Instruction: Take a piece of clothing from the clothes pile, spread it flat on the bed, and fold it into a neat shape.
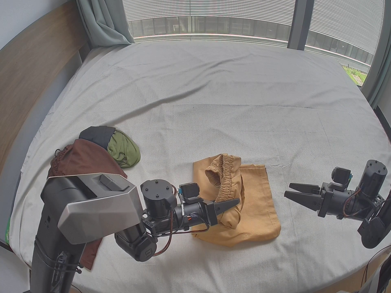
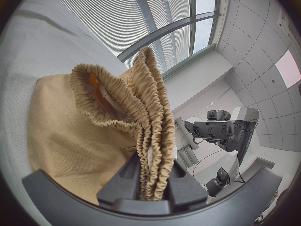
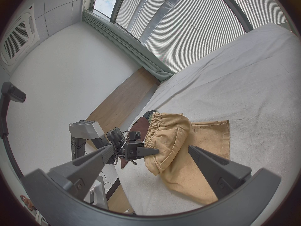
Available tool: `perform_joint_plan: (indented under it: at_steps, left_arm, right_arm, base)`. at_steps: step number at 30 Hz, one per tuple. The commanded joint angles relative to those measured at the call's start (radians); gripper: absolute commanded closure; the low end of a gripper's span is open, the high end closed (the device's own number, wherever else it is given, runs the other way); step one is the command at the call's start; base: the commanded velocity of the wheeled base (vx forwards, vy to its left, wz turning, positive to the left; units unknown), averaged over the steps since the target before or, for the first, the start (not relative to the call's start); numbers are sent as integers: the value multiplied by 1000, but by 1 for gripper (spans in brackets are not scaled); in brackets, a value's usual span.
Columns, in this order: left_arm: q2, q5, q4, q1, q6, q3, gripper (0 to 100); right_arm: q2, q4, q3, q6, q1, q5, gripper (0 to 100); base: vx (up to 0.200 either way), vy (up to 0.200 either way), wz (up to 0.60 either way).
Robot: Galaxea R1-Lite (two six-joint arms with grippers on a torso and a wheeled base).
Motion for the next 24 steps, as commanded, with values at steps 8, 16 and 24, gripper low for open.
perform_joint_plan:
  at_steps: [8, 16, 24]
  left_arm:
    - [37, 24, 3, -20, -1, -54, 100]
    - [43, 42, 1, -30, -1, -65, 0]
    - [34, 42, -3, -47, 8, -77, 0]
  right_arm:
    - [2, 0, -5, 1, 0, 1, 0]
    - [1, 0, -5, 1, -2, 1, 0]
    - [2, 0, -4, 0, -2, 1, 0]
  base:
    - [0, 0, 0]
    - [0, 0, 0]
    - [0, 0, 0]
